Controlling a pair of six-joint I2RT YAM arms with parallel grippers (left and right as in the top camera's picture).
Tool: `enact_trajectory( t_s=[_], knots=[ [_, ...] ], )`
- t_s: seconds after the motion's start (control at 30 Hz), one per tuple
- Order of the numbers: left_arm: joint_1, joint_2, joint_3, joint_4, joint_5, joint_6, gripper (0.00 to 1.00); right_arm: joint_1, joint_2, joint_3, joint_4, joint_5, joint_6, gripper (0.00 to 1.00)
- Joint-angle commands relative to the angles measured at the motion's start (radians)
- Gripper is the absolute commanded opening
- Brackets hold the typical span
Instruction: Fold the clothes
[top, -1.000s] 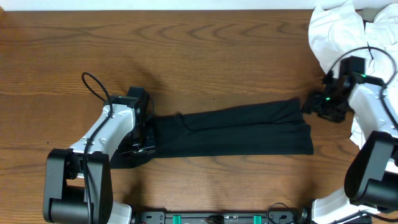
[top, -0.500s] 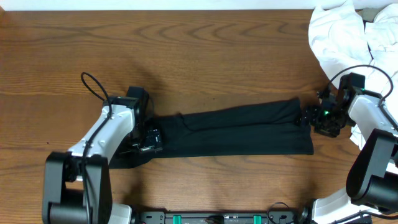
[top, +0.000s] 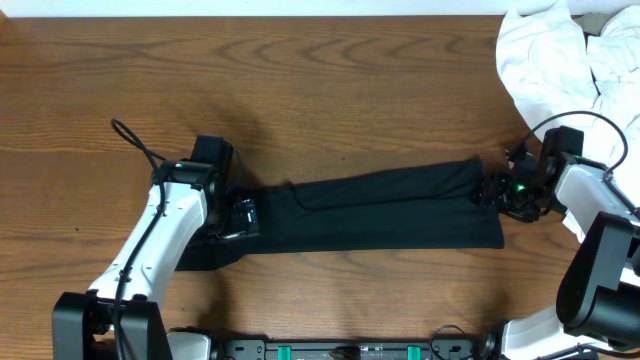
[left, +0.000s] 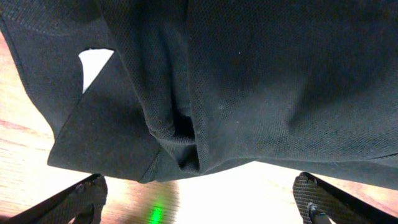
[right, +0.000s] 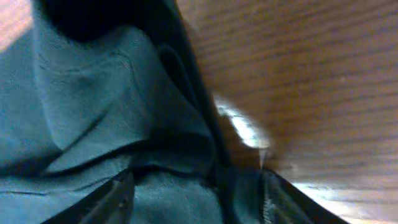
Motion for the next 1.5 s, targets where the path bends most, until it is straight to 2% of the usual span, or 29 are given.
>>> enact_trajectory(
  t_s=[0.0, 0.13, 0.23, 0.37, 0.57, 0.83, 1.0, 1.17, 1.47],
  knots=[
    [0.003, -0.011, 0.019, -0.005, -0.019, -0.005, 0.97, 0.002, 0.019, -0.058, 0.011, -0.039, -0.006, 0.57],
    [0.003, -0.011, 0.019, -0.005, -0.019, -0.005, 0.97, 0.002, 0.019, -0.063, 0.01, -0.038, -0.006, 0.38],
    [0.003, -0.011, 0.019, -0.009, -0.019, -0.005, 0.98, 0.002, 0.019, -0.063, 0.019, -0.038, -0.001, 0.11],
    [0.003, -0.011, 0.02, -0.007, -0.019, -0.005, 0.97, 0.0, 0.019, -0.053, 0.049, -0.034, 0.052, 0.01],
    [0.003, -0.011, 0.035, -0.01, -0.019, -0.005, 0.97, -0.044, 0.018, 0.061, 0.005, -0.012, 0.132, 0.01],
    [0.003, -0.019, 0.039, -0.01, -0.019, -0.005, 0.98, -0.131, 0.017, 0.35, -0.251, 0.094, 0.155, 0.01],
    [0.003, -0.019, 0.039, -0.01, -0.019, -0.005, 0.99, -0.118, 0.016, 0.485, -0.379, 0.104, 0.143, 0.01],
    [0.003, -0.019, 0.039, -0.005, -0.018, -0.005, 0.98, -0.031, 0.001, 0.55, -0.472, 0.104, 0.139, 0.01],
    [0.003, -0.019, 0.038, -0.005, 0.002, -0.005, 0.98, 0.275, -0.003, 0.55, -0.519, 0.132, 0.196, 0.01]
  ],
)
